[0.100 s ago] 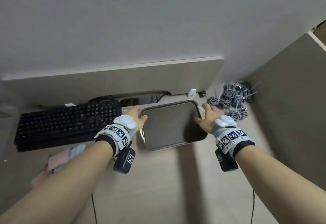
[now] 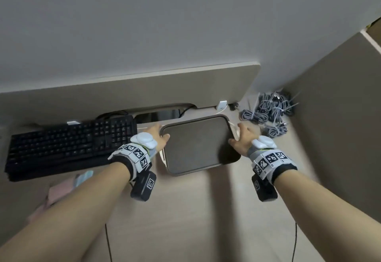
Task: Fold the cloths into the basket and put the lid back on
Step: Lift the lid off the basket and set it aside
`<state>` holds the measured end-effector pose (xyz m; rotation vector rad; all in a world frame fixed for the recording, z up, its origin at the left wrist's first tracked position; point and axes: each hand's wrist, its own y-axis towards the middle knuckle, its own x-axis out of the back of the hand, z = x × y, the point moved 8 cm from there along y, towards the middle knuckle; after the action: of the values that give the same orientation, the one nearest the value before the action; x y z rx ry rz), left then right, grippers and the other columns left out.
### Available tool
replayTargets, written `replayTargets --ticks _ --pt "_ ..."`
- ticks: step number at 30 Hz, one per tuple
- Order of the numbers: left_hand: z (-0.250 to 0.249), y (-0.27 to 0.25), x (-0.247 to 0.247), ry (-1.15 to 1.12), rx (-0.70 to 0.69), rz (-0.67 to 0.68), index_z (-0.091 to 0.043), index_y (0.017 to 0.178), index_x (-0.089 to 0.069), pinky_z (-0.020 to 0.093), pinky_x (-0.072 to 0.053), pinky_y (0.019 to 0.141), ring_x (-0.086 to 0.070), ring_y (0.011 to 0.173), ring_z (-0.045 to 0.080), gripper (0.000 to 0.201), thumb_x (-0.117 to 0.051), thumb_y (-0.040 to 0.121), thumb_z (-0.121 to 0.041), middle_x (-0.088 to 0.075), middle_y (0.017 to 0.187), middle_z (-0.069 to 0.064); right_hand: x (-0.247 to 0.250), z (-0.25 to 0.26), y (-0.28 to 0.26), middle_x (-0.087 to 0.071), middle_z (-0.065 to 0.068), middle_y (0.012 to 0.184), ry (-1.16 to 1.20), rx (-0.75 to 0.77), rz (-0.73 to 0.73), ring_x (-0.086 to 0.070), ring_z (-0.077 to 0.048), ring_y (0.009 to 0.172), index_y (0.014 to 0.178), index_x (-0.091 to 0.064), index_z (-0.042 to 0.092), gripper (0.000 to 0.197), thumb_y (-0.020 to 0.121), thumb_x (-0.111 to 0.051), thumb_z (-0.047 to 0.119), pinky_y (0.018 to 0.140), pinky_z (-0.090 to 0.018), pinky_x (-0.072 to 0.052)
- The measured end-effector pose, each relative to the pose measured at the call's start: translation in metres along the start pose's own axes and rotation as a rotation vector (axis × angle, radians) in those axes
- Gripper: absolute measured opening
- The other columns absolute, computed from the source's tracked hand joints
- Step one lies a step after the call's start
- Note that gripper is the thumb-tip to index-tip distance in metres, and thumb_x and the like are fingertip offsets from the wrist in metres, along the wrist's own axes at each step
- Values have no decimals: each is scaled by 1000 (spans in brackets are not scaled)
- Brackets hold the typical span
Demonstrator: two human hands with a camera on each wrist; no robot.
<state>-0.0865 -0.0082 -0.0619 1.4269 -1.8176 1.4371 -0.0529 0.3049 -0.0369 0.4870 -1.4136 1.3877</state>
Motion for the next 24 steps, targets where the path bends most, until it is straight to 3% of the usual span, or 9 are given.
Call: replayTargets --ticks 4,6,8,11,16,19,21,24 --pt "2 17 -18 62 -20 34 -18 128 -46 38 -51 83 -63 98 35 51 -54 85 -44 -68 109 13 -35 -30 23 -68 -9 87 -25 -104 88 -70 -33 76 105 -36 30 41 72 -52 49 76 -47 -58" --pt "2 22 -20 82 -33 24 -17 124 -48 38 -51 82 -63 97 35 48 -54 85 -43 -68 108 12 -37 -31 16 -70 -6 78 -39 -132 131 -70 -28 64 95 -35 31 31 68 -46 42 70 -44 -60" --pt "4 25 -22 91 -21 37 -15 122 -50 39 -52 84 -63 98 34 47 -54 84 -43 -67 109 12 -37 -31 10 -72 -3 78 -99 -153 180 -71 -24 67 96 -38 28 27 70 -44 31 75 -39 -59" --pt "3 25 -22 73 49 59 -13 121 -52 39 -52 86 -63 97 34 46 -54 84 -40 -67 109 13 -38 -30 6 -72 -2 84 -104 -153 212 -73 -24 72 98 -44 24 31 68 -43 22 79 -41 -59" --pt "1 35 -26 -130 147 103 -4 116 -54 41 -51 93 -64 100 35 48 -63 76 -30 -66 106 12 -36 -32 5 -72 -3 102 -121 -141 220 -72 -22 88 108 -48 20 30 79 -46 22 86 -35 -54" --pt "-2 33 -25 -249 157 50 -2 117 -50 45 -50 94 -63 100 37 53 -65 71 -26 -65 109 20 -38 -33 3 -70 -6 108 -114 -115 227 -70 -24 96 113 -49 16 29 84 -50 19 86 -34 -53" --pt "0 31 -21 -306 160 -17 -3 117 -48 42 -50 93 -62 98 35 45 -65 78 -18 -64 108 18 -34 -33 1 -70 -2 102 -177 -123 214 -71 -21 94 108 -46 18 25 83 -49 20 91 -39 -51" --pt "-1 28 -9 -368 129 -153 -6 114 -48 37 -49 88 -59 91 29 40 -65 79 -14 -61 102 13 -33 -33 3 -69 -2 96 -164 -82 158 -71 -20 87 105 -46 17 23 81 -46 19 88 -39 -52"
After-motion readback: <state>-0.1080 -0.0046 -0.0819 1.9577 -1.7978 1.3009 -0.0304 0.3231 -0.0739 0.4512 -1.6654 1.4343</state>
